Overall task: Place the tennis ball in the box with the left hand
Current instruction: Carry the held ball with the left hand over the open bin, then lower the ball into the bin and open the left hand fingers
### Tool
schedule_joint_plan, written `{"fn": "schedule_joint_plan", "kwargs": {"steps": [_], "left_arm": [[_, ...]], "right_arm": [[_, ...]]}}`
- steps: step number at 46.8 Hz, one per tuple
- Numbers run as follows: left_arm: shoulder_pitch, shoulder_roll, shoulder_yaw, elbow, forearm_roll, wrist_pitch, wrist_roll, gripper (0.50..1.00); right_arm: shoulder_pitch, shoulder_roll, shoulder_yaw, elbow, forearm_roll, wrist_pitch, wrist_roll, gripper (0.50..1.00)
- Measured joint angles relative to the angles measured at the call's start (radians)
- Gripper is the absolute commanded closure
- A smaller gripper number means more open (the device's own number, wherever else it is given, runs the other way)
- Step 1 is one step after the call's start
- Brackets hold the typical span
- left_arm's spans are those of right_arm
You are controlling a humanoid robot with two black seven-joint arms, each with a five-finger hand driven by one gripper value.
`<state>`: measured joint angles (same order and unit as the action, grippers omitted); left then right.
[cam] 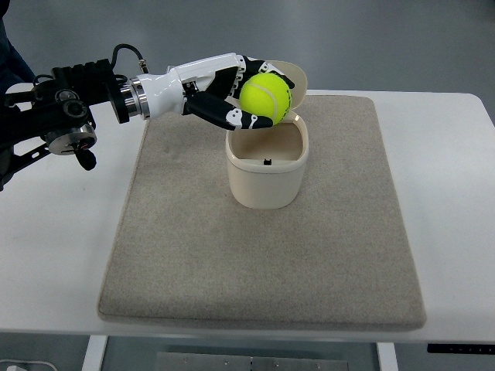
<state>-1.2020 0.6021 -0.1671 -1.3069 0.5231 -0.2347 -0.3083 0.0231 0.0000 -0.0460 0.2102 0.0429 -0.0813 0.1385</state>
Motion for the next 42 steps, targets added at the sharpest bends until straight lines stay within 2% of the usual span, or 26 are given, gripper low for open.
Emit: {"fn": "schedule_joint_plan", "kwargs": {"steps": [42], "left_arm": [[0.076, -0.077, -0.002, 0.072, 0.024, 0.016, 0.000, 0.990]], "right_arm": [[0.000, 0.000, 0.000, 0.000, 0.000, 0.000, 0.000, 0.562]]}}
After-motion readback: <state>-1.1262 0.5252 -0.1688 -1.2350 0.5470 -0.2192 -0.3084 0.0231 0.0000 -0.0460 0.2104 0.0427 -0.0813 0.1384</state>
